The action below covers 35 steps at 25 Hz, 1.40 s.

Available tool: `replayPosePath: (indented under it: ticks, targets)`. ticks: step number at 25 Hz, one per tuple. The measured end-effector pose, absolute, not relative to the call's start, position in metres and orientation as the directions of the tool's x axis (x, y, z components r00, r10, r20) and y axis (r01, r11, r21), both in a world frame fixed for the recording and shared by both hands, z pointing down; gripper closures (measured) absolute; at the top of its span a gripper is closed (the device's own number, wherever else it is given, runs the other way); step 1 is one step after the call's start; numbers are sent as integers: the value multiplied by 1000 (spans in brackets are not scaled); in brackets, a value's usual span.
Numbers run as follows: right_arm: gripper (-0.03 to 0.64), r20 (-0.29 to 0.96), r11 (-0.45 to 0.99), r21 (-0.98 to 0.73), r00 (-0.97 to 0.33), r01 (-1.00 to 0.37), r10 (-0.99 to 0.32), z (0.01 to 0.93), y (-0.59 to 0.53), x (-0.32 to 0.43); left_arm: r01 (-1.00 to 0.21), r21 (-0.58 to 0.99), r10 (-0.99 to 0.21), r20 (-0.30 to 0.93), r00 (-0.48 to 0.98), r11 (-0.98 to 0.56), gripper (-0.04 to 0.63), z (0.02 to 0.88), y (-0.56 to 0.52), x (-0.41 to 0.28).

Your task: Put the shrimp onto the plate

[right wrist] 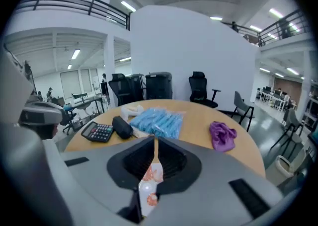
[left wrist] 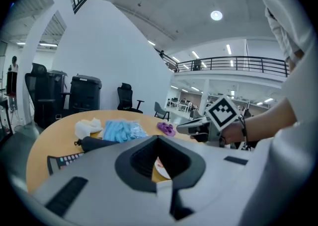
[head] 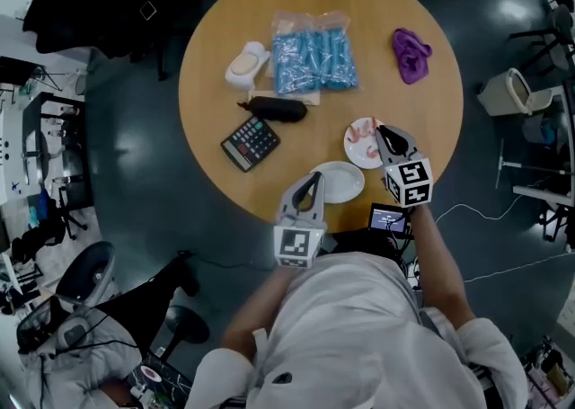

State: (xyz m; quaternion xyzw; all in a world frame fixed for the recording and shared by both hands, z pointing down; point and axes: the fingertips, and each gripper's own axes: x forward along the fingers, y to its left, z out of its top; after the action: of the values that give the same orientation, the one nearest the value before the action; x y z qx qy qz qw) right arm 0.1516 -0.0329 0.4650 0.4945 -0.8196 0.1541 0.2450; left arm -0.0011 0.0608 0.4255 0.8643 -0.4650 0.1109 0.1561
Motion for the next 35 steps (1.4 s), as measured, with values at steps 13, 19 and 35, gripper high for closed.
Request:
replayPosePath:
  ticks: [13, 19, 35]
  targets:
    - [584, 133, 362, -62, -367, -930, -921, 316, 49, 184, -835, 89, -806, 222, 548, -543, 588, 333, 46, 21]
    - [586, 129, 363, -109, -376, -925, -918, 313, 79, 165, -834, 62, -810, 207, 548, -549, 588, 322, 61, 22]
    - [600, 209, 364, -87, -374, -927, -904, 346, 81, 162, -842, 102, -813, 222, 538, -529, 588, 339, 61, 25]
